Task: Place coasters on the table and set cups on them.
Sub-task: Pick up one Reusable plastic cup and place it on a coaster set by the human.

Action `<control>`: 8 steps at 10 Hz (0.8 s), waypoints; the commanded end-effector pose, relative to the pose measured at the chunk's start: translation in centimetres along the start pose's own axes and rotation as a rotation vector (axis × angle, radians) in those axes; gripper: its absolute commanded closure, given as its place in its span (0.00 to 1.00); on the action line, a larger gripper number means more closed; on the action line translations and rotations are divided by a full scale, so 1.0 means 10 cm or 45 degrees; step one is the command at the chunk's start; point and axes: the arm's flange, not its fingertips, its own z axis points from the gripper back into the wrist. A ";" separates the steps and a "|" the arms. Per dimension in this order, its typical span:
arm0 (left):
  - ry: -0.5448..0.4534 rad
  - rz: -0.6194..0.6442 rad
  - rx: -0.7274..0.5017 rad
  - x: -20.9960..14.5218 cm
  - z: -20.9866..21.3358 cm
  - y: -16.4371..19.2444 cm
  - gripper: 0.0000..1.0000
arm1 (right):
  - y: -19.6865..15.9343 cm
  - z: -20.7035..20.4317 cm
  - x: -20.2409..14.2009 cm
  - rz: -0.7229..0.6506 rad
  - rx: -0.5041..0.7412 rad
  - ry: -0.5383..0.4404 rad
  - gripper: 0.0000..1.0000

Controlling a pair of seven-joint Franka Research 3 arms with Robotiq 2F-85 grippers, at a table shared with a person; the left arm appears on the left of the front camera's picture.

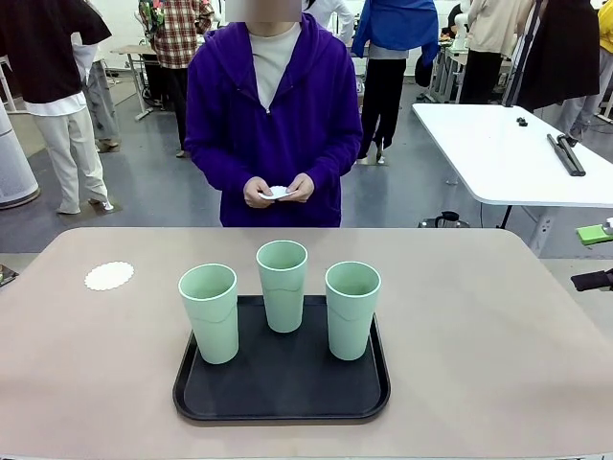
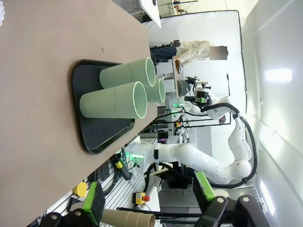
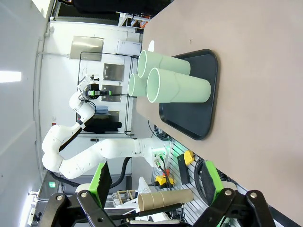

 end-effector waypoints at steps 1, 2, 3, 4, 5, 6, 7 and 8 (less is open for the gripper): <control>-0.008 -0.023 -0.028 -0.01 0.01 -0.01 0.00 | 0.00 -0.01 0.00 0.000 0.001 0.002 0.00; -0.008 -0.023 -0.028 -0.01 0.01 -0.01 0.00 | 0.00 -0.01 0.00 0.000 0.001 0.002 0.00; -0.008 -0.023 -0.028 -0.01 0.01 -0.01 0.00 | 0.00 -0.01 0.00 0.000 0.001 0.002 0.00; -0.008 -0.023 -0.028 -0.01 0.01 -0.01 0.00 | 0.00 -0.01 0.00 0.000 0.001 0.002 0.00; -0.008 -0.023 -0.028 -0.01 0.01 -0.01 0.00 | 0.00 -0.01 0.00 0.000 0.001 0.002 0.00; 0.000 0.000 0.000 0.00 0.00 0.00 0.00 | 0.00 -0.01 0.00 0.000 0.001 0.002 0.00; 0.029 -0.128 0.209 0.24 -0.12 -0.18 0.00 | 0.00 -0.01 0.00 0.000 0.001 0.002 0.00; 0.125 -0.203 0.337 0.40 -0.26 -0.29 0.00 | 0.00 -0.01 0.00 0.000 0.001 0.002 0.00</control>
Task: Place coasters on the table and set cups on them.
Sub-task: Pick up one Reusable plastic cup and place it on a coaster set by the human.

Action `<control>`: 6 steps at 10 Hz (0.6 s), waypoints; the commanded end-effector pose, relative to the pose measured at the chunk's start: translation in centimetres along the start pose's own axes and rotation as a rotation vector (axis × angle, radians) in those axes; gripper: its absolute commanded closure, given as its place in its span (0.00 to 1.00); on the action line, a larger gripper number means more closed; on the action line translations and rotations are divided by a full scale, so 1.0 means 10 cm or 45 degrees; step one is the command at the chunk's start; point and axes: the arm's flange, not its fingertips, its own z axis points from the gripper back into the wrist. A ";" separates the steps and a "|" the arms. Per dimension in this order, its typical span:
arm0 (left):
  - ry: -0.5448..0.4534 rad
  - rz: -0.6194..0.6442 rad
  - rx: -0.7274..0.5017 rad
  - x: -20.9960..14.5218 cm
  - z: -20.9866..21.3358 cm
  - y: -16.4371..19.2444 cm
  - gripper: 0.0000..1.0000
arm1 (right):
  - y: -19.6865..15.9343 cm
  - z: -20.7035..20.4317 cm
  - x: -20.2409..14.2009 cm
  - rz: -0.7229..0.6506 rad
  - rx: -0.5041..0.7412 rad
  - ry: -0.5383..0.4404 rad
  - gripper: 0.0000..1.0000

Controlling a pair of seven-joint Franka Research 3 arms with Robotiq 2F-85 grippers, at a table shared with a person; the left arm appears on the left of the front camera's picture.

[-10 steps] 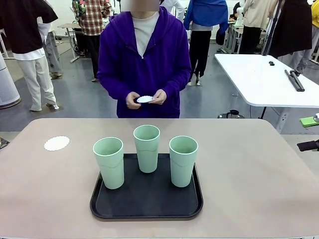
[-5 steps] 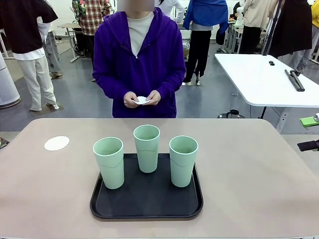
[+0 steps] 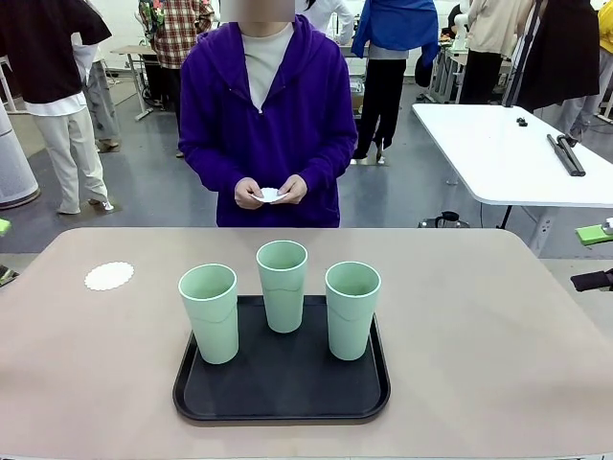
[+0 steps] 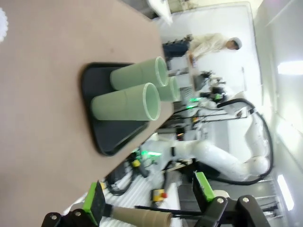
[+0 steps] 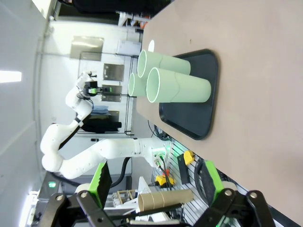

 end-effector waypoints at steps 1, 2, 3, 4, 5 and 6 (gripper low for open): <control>0.146 -0.187 0.253 0.22 -0.28 -0.21 0.00 | 0.00 0.00 0.00 0.000 0.002 0.001 0.00; 0.206 -0.284 0.394 0.28 -0.46 -0.35 0.00 | 0.00 0.00 0.00 0.000 0.002 0.001 0.00; 0.285 -0.380 0.571 0.39 -0.67 -0.54 0.00 | 0.00 0.00 0.00 0.000 0.002 0.001 0.00; 0.347 -0.449 0.690 0.41 -0.88 -0.59 0.00 | 0.00 0.00 0.00 0.000 0.002 0.001 0.00; 0.371 -0.525 0.788 0.43 -1.05 -0.61 0.00 | 0.00 0.00 0.00 0.000 0.002 0.001 0.00; 0.399 -0.607 0.856 0.49 -1.18 -0.66 0.00 | 0.00 0.00 0.00 0.000 0.002 0.001 0.00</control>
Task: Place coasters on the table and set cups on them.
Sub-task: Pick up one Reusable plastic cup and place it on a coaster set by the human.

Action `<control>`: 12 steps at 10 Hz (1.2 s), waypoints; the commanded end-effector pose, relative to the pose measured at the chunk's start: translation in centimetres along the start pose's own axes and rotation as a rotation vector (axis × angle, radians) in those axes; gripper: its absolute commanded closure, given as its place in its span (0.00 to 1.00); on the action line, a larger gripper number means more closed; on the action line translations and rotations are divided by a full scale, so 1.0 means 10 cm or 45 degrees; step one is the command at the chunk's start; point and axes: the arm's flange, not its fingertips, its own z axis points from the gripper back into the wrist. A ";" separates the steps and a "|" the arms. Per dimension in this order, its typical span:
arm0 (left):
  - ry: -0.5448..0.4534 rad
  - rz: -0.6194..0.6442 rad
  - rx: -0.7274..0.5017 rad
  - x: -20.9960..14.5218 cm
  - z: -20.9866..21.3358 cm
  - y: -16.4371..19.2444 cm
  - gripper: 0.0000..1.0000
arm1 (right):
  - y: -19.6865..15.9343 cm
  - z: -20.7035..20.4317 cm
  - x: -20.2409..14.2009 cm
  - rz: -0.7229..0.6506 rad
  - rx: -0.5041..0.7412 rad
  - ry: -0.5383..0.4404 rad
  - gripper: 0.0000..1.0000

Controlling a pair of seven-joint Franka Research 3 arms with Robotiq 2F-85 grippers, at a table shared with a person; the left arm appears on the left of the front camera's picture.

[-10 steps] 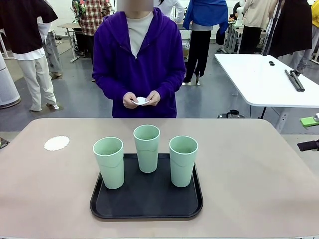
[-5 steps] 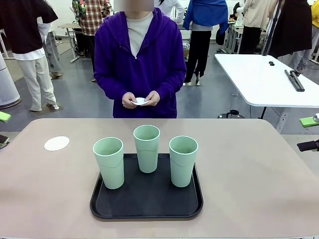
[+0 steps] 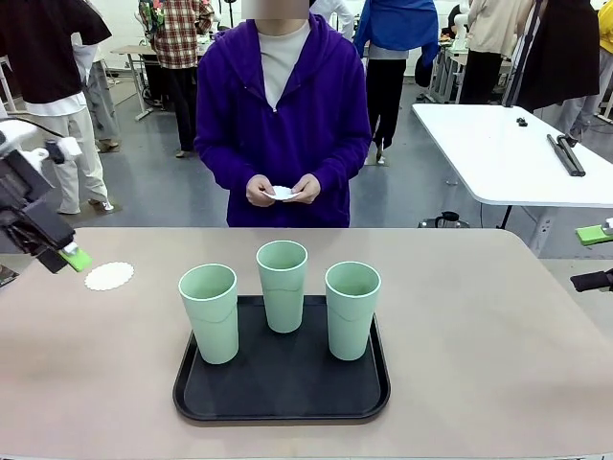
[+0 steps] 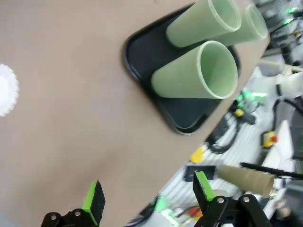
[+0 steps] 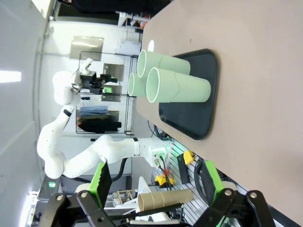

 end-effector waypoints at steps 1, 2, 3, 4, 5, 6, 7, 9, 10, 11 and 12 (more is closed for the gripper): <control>0.040 -0.093 0.123 0.06 -0.16 -0.03 0.00 | 0.00 0.00 0.00 0.001 0.004 0.001 0.00; 0.103 -0.147 0.131 0.11 -0.22 -0.10 0.00 | 0.00 0.00 0.00 0.001 0.004 0.001 0.00; 0.169 -0.187 0.132 0.11 -0.29 -0.14 0.00 | 0.00 0.00 0.00 0.001 0.004 0.001 0.00; 0.204 -0.211 0.158 0.13 -0.35 -0.16 0.00 | 0.00 0.00 0.00 0.001 0.004 0.001 0.00; 0.217 -0.234 0.188 0.15 -0.39 -0.18 0.00 | 0.00 0.00 0.00 0.001 0.004 0.001 0.00; 0.119 -0.229 0.184 0.08 -0.39 -0.21 0.00 | 0.00 0.00 0.00 0.001 0.004 0.001 0.00; 0.196 -0.229 0.150 0.15 -0.39 -0.20 0.00 | 0.00 0.00 0.00 0.001 0.004 0.001 0.00; 0.196 -0.229 0.150 0.15 -0.39 -0.20 0.00 | 0.00 0.00 0.00 0.001 0.004 0.001 0.00; 0.196 -0.229 0.150 0.15 -0.39 -0.20 0.00 | 0.00 0.00 0.00 0.001 0.004 0.001 0.00; 0.180 -0.236 0.143 0.14 -0.40 -0.20 0.00 | 0.00 0.00 0.00 0.001 0.004 0.001 0.00; 0.069 -0.411 0.099 0.12 -0.45 -0.09 0.00 | 0.00 0.00 0.00 0.001 0.004 0.001 0.00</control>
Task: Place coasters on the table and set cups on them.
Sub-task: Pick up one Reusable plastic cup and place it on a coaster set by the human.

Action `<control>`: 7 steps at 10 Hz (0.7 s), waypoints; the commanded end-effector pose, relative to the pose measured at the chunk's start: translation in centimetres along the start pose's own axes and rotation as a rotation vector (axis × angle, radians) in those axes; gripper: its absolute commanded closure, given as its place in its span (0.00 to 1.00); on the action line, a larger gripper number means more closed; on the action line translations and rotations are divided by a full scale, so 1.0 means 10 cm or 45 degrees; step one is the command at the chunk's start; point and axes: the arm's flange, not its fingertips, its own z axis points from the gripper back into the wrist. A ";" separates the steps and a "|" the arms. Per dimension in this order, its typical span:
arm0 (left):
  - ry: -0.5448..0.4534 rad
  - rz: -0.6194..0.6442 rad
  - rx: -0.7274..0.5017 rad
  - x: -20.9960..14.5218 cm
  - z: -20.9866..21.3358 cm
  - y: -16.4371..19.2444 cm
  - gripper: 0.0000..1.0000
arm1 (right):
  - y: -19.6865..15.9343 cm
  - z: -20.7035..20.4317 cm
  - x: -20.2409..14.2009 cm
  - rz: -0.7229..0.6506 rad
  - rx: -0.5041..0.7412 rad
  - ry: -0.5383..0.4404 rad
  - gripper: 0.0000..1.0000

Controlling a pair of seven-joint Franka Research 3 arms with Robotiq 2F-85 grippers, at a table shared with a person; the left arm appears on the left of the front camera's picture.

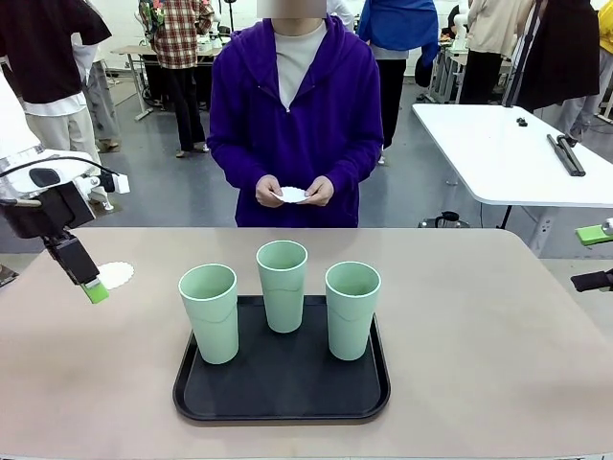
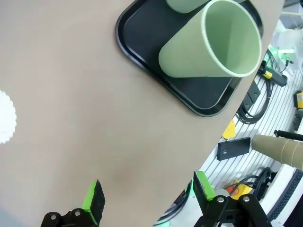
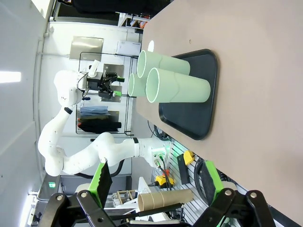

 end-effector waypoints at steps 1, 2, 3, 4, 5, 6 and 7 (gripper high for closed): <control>-0.252 -0.293 -0.103 -0.06 -0.18 0.15 0.00 | 0.00 0.00 0.00 0.001 0.004 0.002 0.00; -0.372 -0.444 -0.196 -0.06 -0.24 0.29 0.00 | 0.00 0.00 0.00 0.001 0.004 0.002 0.00; -0.451 -0.544 -0.236 -0.08 -0.27 0.36 0.00 | 0.00 0.00 0.00 0.001 0.004 0.002 0.00; -0.548 -0.613 -0.331 -0.11 -0.36 0.49 0.00 | 0.00 0.00 0.00 0.001 0.004 0.002 0.00; -0.672 -0.658 -0.444 -0.12 -0.40 0.61 0.00 | 0.00 0.00 0.00 0.001 0.004 0.002 0.00; -0.780 -0.715 -0.490 -0.14 -0.44 0.71 0.00 | 0.00 0.00 0.00 0.001 0.004 0.002 0.00; -0.906 -0.744 -0.504 -0.17 -0.54 0.78 0.00 | 0.00 0.00 0.00 0.001 0.004 0.002 0.00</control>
